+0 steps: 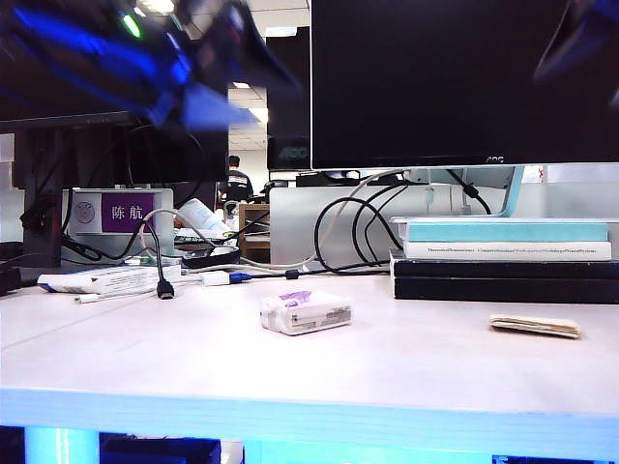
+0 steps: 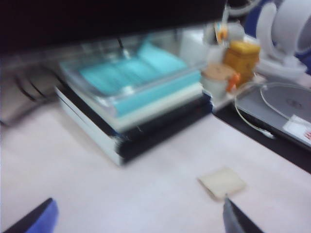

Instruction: Pick up a packet of tissues from the table with the left hand, then take a tissue from it with the right hand.

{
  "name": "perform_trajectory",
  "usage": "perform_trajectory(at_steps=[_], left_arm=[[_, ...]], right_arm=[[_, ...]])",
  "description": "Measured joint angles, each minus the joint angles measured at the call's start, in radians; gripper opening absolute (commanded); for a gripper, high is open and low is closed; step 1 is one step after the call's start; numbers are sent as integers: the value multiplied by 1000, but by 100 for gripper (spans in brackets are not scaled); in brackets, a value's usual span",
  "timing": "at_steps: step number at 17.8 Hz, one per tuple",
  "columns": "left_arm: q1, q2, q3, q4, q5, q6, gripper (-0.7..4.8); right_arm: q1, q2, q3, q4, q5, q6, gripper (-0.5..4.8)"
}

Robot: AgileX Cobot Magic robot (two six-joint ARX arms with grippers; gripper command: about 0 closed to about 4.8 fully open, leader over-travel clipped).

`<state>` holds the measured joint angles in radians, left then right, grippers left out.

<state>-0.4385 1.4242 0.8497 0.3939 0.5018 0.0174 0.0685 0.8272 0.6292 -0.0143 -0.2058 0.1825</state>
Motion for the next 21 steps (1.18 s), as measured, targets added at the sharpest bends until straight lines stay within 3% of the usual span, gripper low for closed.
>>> perform_trajectory(at_steps=[3,6,7,9,11,14,16,19,21], left_arm=[[79,-201,-162,1,-123,42,479],[216,-417,-319,-9,-187,15,479],[261,-493,-355,-5,-192,3,448],[312,-655,-428,-4,-219,-11,425],[311,-742,-487,-35,-307,-24,424],[311,-886,-627,-72,-416,-48,204],[311,-1046,-716,-72,-426,-53,172],[311,-1263,-774,-147,-455,-53,75],[311,-1426,-784,-305,-464,-25,48]], right_arm=[[0,-216,-21,-15,121,-32,479],[-2,-373,-91,-26,166,-53,479],[-1,-413,-125,-20,180,-56,479],[-1,-507,-231,-24,181,-57,296],[5,-627,-361,21,168,-25,223],[6,-800,-500,132,162,93,116],[6,-825,-551,129,179,125,-7],[6,-820,-597,122,180,140,-7],[6,-820,-605,74,180,138,-6]])
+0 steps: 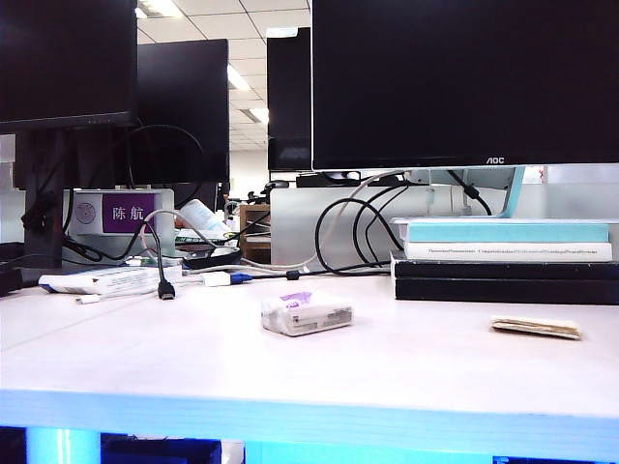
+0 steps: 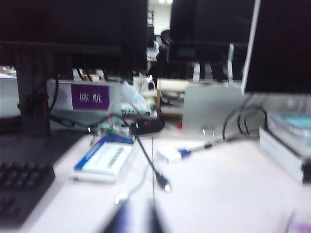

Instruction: Pick up a packet of tissues from the table with the left hand, then take a tissue from it with the right hand.

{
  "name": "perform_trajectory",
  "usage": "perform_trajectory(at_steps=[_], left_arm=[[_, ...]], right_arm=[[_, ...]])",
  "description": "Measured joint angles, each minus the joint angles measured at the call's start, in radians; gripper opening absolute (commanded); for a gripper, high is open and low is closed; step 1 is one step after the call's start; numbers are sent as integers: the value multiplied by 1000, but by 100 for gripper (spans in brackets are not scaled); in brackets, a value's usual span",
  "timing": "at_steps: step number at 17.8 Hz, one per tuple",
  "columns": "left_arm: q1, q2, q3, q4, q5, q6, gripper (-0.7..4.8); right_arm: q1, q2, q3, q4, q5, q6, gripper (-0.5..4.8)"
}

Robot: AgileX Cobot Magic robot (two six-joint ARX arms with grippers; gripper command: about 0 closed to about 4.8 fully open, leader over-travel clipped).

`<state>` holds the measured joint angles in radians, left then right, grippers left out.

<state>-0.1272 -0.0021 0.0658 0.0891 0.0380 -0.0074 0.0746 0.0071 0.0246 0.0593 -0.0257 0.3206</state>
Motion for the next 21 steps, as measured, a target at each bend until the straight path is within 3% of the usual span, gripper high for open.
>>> perform_trajectory(at_steps=[3,9,21], left_arm=[[5,7,-5,-126,-13,-9,48],[6,7,-5,-176,14,14,48],[6,7,-4,-247,11,14,49]], right_arm=[[1,-5,-13,-43,0,-1,-6],[0,-6,-13,-128,5,-79,-5],[0,-6,-13,-152,0,-79,0]])
